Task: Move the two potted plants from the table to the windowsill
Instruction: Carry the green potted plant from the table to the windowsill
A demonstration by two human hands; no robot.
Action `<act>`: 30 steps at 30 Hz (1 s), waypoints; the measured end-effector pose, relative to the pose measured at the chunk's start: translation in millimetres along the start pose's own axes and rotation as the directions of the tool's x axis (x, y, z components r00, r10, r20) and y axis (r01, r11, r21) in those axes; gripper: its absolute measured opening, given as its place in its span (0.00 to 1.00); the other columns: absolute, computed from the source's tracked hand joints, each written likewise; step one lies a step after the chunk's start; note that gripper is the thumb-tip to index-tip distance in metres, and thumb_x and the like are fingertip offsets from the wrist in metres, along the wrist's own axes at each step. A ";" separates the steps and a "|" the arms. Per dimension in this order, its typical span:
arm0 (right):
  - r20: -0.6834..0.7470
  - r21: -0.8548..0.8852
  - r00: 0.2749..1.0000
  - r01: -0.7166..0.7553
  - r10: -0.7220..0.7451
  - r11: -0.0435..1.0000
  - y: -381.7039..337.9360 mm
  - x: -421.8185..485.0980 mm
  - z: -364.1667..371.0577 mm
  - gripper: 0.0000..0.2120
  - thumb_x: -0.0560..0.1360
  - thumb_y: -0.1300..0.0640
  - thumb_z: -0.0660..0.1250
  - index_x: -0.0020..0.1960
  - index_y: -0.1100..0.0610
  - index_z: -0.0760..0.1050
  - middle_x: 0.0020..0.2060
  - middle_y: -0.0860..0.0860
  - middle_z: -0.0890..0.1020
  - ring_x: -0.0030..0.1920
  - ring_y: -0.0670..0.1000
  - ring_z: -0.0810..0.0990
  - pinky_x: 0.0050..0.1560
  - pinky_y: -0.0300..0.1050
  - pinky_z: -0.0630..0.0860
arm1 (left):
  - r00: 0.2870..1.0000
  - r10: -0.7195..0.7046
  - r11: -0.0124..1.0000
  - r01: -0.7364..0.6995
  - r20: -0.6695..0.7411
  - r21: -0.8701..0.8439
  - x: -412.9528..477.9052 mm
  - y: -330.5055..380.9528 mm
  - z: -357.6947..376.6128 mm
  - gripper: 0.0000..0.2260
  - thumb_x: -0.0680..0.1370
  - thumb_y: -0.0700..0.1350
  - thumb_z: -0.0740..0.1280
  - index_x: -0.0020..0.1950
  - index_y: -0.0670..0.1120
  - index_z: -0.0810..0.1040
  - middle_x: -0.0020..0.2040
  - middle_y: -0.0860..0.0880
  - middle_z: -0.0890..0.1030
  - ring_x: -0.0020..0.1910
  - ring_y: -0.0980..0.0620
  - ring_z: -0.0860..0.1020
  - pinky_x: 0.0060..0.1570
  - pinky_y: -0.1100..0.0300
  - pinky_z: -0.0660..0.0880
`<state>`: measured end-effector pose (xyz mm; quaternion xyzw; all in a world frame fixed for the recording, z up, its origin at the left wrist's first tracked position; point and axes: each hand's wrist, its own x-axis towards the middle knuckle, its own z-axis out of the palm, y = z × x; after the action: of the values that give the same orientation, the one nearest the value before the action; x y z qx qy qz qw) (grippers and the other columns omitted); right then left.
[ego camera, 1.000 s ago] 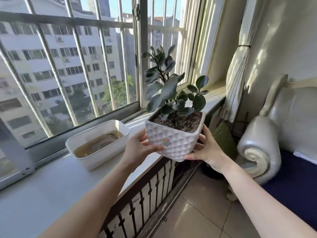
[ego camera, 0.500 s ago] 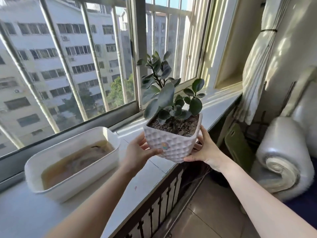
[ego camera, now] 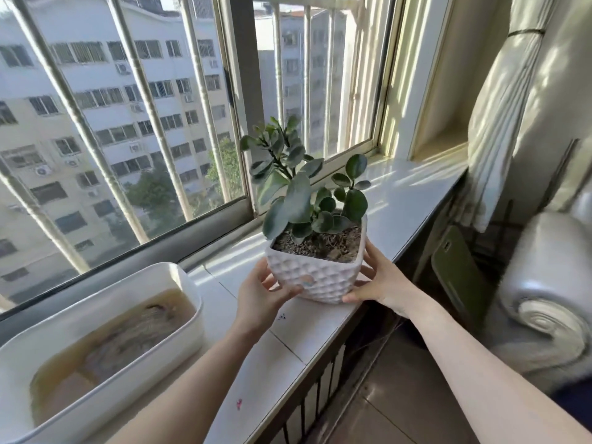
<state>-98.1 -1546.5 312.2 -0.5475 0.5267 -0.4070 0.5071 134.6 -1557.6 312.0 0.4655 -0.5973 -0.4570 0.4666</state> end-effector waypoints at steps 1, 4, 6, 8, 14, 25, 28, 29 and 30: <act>-0.016 -0.010 1.000 0.004 -0.004 1.000 -0.3 2.3 -2.0 0.64 0.49 0.62 0.83 0.76 0.40 0.51 0.75 0.43 0.63 0.72 0.49 0.67 0.65 0.58 0.74 | 1.000 0.005 1.000 -0.005 -0.004 0.009 3.9 -0.7 2.1 0.21 0.65 0.36 0.76 0.55 0.48 0.76 0.51 0.54 0.83 0.51 0.56 0.81 0.47 0.66 0.78; -0.072 -0.038 0.997 0.009 -0.012 0.999 -1.6 8.4 -3.9 0.60 0.52 0.62 0.83 0.75 0.42 0.55 0.75 0.42 0.64 0.73 0.47 0.65 0.67 0.59 0.72 | 1.000 0.003 0.999 -0.003 -0.015 0.044 13.1 -0.4 5.9 0.20 0.66 0.37 0.76 0.54 0.50 0.75 0.50 0.57 0.82 0.50 0.60 0.80 0.46 0.67 0.77; -0.116 -0.054 0.993 0.013 -0.019 0.998 -1.1 13.0 -4.3 0.56 0.54 0.62 0.82 0.75 0.45 0.59 0.74 0.43 0.66 0.73 0.47 0.65 0.66 0.59 0.73 | 1.000 -0.013 0.999 0.014 -0.020 0.046 18.6 -0.2 8.4 0.20 0.67 0.37 0.75 0.55 0.49 0.75 0.50 0.57 0.81 0.51 0.59 0.80 0.49 0.65 0.76; -0.157 -0.082 0.987 0.019 -0.032 0.996 -1.0 17.6 -4.0 0.52 0.56 0.61 0.82 0.74 0.48 0.61 0.72 0.45 0.69 0.72 0.48 0.67 0.65 0.58 0.74 | 0.999 -0.034 0.998 0.035 -0.024 0.057 25.1 -0.3 10.1 0.21 0.67 0.40 0.75 0.58 0.49 0.75 0.51 0.57 0.81 0.52 0.57 0.79 0.53 0.60 0.76; -0.234 -0.144 0.972 -0.010 -0.024 0.990 0.4 29.6 -5.5 0.40 0.65 0.62 0.77 0.72 0.49 0.66 0.68 0.46 0.74 0.68 0.46 0.71 0.65 0.47 0.72 | 0.994 -0.086 0.995 0.089 -0.060 0.044 39.6 0.0 13.5 0.22 0.68 0.42 0.75 0.60 0.50 0.75 0.54 0.51 0.83 0.50 0.54 0.82 0.49 0.60 0.79; -0.331 -0.160 0.944 -0.051 -0.005 0.986 0.1 46.7 -4.4 0.32 0.70 0.59 0.73 0.72 0.52 0.67 0.69 0.51 0.74 0.68 0.52 0.73 0.62 0.41 0.68 | 0.977 -0.180 0.983 0.173 -0.117 -0.064 61.2 4.3 21.7 0.22 0.68 0.40 0.75 0.58 0.51 0.71 0.59 0.46 0.80 0.51 0.47 0.82 0.42 0.59 0.76; -0.394 -0.159 0.919 -0.076 0.007 0.984 -1.1 43.1 3.1 0.30 0.72 0.59 0.71 0.72 0.53 0.68 0.68 0.54 0.75 0.68 0.54 0.73 0.65 0.42 0.68 | 0.978 -0.181 0.982 0.173 -0.107 -0.082 61.8 3.7 22.2 0.23 0.69 0.40 0.74 0.60 0.50 0.71 0.60 0.47 0.79 0.52 0.48 0.81 0.47 0.55 0.77; -0.413 -0.165 0.911 -0.083 0.008 0.983 -2.9 40.1 6.0 0.29 0.72 0.59 0.71 0.72 0.54 0.68 0.68 0.54 0.75 0.68 0.53 0.73 0.65 0.43 0.68 | 0.979 -0.180 0.981 0.172 -0.098 -0.086 61.0 3.7 22.2 0.24 0.69 0.40 0.74 0.62 0.49 0.70 0.61 0.47 0.78 0.52 0.51 0.80 0.50 0.54 0.77; -0.433 -0.165 0.902 -0.088 0.008 0.982 -5.3 37.1 8.7 0.29 0.72 0.59 0.71 0.72 0.54 0.67 0.67 0.55 0.75 0.68 0.53 0.73 0.66 0.43 0.68 | 0.981 -0.172 0.983 0.164 -0.088 -0.087 59.8 4.4 22.1 0.25 0.70 0.40 0.73 0.65 0.48 0.69 0.62 0.47 0.78 0.51 0.54 0.80 0.53 0.53 0.77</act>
<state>-84.6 -1582.5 312.9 -0.4747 0.6737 -0.4554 0.3366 104.5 -1613.2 321.0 0.5165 -0.5145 -0.4955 0.4722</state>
